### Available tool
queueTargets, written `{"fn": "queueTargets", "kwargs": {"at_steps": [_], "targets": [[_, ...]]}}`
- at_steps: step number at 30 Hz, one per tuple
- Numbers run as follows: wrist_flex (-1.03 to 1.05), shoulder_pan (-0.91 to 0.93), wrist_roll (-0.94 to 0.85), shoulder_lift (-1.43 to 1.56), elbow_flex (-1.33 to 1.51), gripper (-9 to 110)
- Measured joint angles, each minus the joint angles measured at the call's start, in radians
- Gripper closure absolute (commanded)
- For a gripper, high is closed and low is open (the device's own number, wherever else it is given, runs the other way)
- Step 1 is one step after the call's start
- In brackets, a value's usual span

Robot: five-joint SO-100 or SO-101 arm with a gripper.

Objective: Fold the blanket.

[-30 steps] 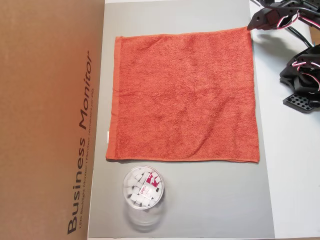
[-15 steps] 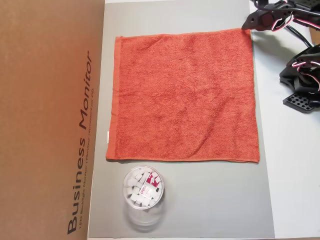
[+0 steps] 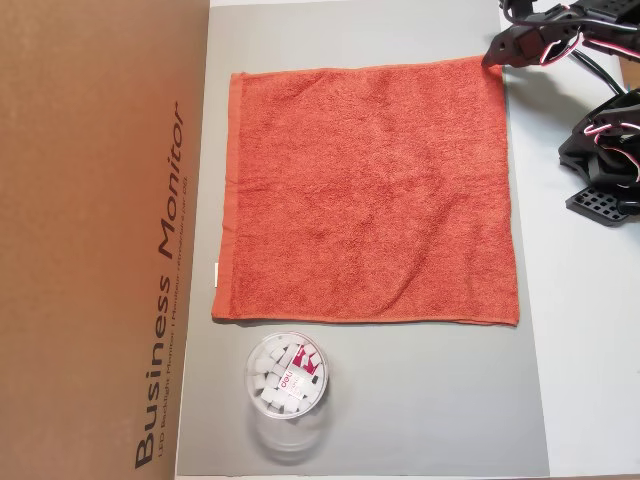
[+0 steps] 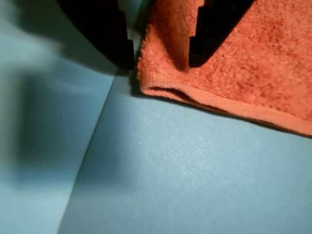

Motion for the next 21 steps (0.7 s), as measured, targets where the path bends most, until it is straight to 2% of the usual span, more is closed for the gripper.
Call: {"fn": "queueTargets", "kwargs": {"at_steps": [15, 21], "targets": [[-0.002, -0.005, 0.0, -0.034, 0.031, 91], [-0.123, 0.009, 0.0, -0.094, 0.028, 91]]}}
